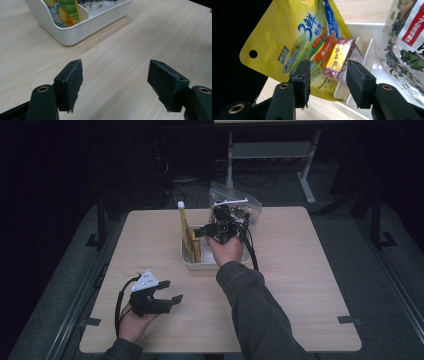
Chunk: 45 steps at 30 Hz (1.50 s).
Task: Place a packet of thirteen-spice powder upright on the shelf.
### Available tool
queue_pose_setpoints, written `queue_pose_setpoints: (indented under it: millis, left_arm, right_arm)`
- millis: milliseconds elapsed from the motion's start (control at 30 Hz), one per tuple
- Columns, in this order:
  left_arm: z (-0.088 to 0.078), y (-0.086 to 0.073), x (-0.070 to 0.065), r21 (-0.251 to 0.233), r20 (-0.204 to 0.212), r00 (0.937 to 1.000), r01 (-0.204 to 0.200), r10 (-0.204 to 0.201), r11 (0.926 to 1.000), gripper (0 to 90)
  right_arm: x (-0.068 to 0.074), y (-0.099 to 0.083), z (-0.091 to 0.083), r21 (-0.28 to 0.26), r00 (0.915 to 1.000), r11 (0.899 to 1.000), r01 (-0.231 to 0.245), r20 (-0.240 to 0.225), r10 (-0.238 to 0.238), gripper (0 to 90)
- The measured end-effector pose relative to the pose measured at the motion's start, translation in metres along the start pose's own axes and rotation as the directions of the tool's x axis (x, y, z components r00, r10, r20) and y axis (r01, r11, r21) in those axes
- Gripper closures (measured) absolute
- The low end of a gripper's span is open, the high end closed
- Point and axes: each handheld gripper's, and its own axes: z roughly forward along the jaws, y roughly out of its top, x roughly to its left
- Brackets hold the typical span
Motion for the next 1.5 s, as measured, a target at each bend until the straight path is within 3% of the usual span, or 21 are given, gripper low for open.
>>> queue_pose_setpoints:
  millis: [667, 1500]
  left_arm:
    - [-0.002, -0.002, 0.001, 0.002, -0.01, 0.9999, 0.004, -0.004, 1.0, 26.9]
    - [-0.003, -0.003, 0.002, 0.008, -0.011, 0.9999, 0.01, -0.01, 0.9999, 25.7]
  right_arm:
    - [-0.015, -0.01, -0.007, 0.005, 0.9975, 1.0, -0.016, -0.068, 0.016, 43.9]
    - [-0.034, -0.025, -0.022, 0.017, 0.9921, 1.0, -0.019, -0.123, 0.021, 40.2]
